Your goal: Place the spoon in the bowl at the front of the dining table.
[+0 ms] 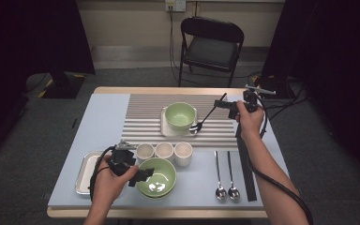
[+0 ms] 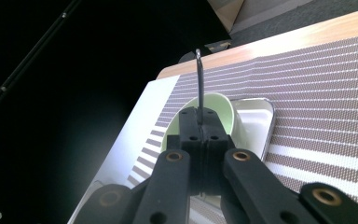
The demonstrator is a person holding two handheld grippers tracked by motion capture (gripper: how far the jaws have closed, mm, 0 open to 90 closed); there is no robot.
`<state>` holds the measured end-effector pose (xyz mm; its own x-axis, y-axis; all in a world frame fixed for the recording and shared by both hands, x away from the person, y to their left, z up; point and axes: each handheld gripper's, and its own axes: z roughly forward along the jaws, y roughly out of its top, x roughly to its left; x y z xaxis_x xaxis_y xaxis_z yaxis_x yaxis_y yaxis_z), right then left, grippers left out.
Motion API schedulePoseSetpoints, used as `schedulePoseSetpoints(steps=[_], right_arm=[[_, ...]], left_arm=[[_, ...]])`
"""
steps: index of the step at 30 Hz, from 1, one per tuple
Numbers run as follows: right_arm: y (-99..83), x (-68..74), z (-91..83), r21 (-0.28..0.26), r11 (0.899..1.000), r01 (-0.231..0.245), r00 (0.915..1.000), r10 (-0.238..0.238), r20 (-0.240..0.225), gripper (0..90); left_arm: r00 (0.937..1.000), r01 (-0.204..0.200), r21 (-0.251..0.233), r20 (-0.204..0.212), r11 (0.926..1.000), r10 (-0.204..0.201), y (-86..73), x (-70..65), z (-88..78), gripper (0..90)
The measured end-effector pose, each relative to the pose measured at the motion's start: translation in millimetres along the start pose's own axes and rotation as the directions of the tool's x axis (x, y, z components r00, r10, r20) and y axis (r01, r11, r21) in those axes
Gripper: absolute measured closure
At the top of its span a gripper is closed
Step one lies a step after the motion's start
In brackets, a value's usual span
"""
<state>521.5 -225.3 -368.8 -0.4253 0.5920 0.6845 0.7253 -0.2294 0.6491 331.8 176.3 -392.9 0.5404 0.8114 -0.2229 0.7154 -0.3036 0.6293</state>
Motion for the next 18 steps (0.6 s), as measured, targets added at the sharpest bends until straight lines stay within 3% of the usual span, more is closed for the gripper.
schedulePoseSetpoints(steps=[18], right_arm=[[2.8, 3.0, 22.2, -0.029, 1.0, 0.001, 0.9997, 0.0, 0.023, 90.0]], left_arm=[[0.9998, 0.016, -0.034, 0.016, 0.9993, -0.015, -2.0, 4.7, -5.4, 17.7]])
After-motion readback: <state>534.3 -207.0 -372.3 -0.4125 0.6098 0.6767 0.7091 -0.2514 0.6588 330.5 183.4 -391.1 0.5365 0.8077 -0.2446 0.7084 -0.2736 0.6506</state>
